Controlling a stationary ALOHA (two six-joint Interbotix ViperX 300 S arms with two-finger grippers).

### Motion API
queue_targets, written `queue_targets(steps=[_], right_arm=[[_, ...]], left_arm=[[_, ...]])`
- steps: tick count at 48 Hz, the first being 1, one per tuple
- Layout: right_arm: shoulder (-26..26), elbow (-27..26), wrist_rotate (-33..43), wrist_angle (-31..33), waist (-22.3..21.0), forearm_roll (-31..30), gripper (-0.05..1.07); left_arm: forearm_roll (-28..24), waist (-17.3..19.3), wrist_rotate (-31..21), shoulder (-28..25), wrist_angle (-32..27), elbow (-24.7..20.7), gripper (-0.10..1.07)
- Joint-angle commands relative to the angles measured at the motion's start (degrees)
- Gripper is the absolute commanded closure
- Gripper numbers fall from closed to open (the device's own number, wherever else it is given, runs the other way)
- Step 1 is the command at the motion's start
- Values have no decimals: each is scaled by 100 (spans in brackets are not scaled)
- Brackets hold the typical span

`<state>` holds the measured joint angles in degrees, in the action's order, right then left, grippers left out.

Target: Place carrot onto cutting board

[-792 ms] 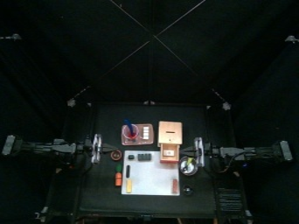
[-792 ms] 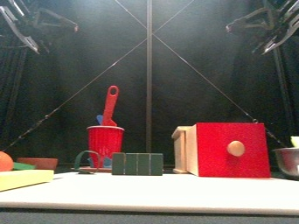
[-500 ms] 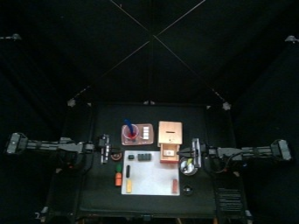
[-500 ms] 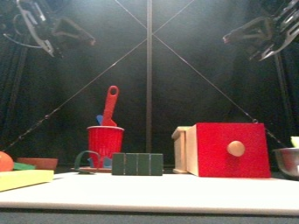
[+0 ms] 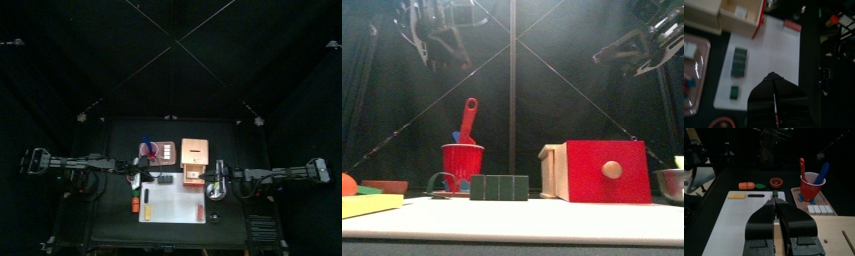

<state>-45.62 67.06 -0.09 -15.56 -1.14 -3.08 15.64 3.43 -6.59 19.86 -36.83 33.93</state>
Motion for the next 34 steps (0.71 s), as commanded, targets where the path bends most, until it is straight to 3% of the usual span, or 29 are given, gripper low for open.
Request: queue_targets(steps=[1, 10, 17, 23, 29, 34], right_arm=[[18, -79, 9, -18, -9, 0, 98], [26, -70, 18, 79, -62, 35, 98], [18, -97, 18, 193, -149, 18, 98], [18, -97, 9, 281, -220, 0, 98], [26, -105, 9, 360, -299, 0, 98], [18, -97, 9, 404, -343, 0, 98]], left_arm=[[-114, 105, -563, -404, -993, -457, 82], [-1292, -35, -2505, -853, -1898, -624, 80], [-2065, -598, -4359, -949, -2329, -554, 73], [-2312, -1195, -5836, -949, -2364, -448, 61], [-2373, -1617, -6996, -940, -2347, -343, 47], [-2355, -1890, -7497, -923, -2303, -193, 34]])
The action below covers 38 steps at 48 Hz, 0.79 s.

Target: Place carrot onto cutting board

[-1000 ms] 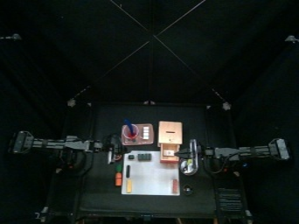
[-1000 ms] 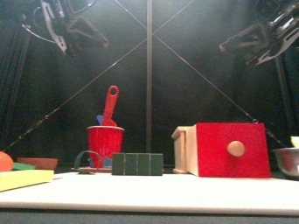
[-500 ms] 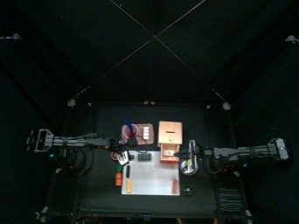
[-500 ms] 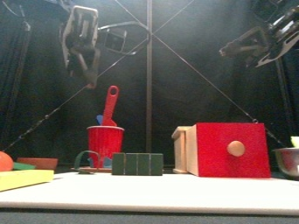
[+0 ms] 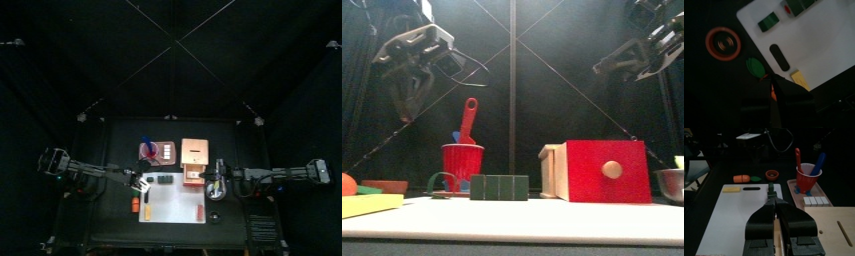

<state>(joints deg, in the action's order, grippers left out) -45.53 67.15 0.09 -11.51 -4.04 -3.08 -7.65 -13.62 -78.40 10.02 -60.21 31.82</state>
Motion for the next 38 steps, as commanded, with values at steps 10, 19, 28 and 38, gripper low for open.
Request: queue_targets(steps=[10, 19, 28, 38], right_arm=[[18, -97, -9, 88, -79, 0, 98], [9, -114, -18, 211, -79, -70, 98], [9, -97, 0, 334, -88, -123, 98], [18, -88, 0, 439, -88, -114, 98]], left_arm=[[-9, -571, -1160, 88, 387, 325, 11], [-9, -773, -1740, 35, 562, 738, 3], [-62, -1099, -2575, -308, 1125, 835, 3], [-88, -1301, -3006, -861, 1397, 721, 3]])
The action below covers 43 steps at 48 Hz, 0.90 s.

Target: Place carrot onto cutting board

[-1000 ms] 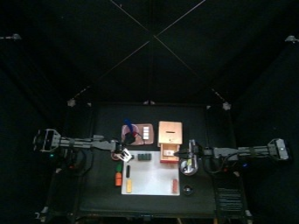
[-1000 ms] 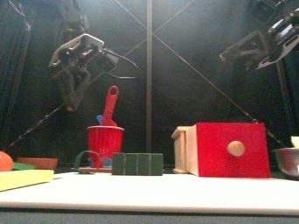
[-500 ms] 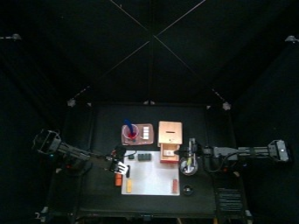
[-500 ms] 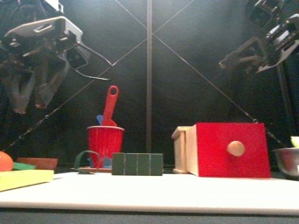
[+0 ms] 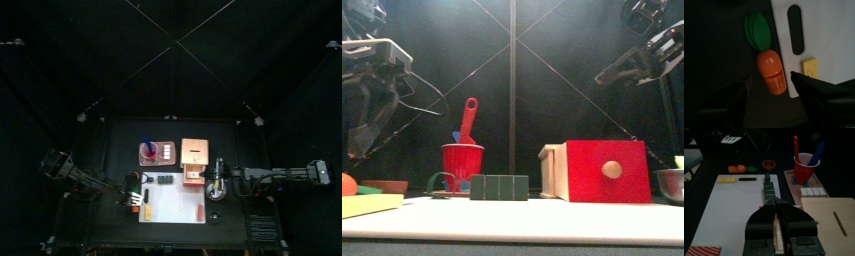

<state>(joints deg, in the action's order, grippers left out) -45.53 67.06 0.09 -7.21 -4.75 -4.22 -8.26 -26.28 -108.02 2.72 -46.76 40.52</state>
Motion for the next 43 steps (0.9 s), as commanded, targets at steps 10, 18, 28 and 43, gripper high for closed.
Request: queue_targets(steps=[10, 18, 28, 43], right_arm=[[9, -88, 0, 18, -18, 0, 98], [9, -88, 0, 18, -9, 0, 98], [9, -88, 0, 18, -18, -9, 98], [9, -97, 0, 132, -18, 0, 98]], left_arm=[[-18, -35, -70, -343, 44, -88, 6], [18, -18, -53, -404, 44, -70, 16], [123, -18, -9, -475, 79, -9, 34], [-149, 132, 149, 26, 18, -325, 37]])
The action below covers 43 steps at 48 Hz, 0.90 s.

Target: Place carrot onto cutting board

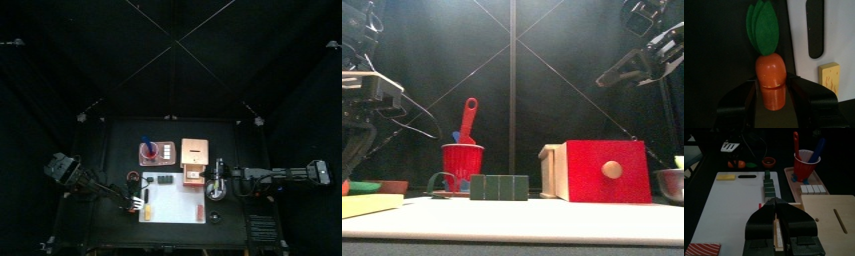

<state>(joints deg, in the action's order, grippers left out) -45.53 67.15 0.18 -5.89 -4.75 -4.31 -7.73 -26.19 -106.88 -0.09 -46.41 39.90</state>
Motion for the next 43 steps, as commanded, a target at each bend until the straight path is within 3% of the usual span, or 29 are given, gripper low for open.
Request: queue_targets(steps=[1, 7, 16, 43], right_arm=[[9, -105, -9, 18, -9, 9, 98], [9, -132, -26, 44, -9, 0, 98], [9, -149, -44, 44, -18, -123, 98], [-18, -123, -35, 44, -62, -483, 98]], left_arm=[[-255, 176, 53, 352, -26, -316, 37], [-571, 457, 97, 475, -26, -694, 37], [-668, 712, 167, 229, -18, -1195, 37], [-703, 949, 211, -1670, -26, -3322, 37]])
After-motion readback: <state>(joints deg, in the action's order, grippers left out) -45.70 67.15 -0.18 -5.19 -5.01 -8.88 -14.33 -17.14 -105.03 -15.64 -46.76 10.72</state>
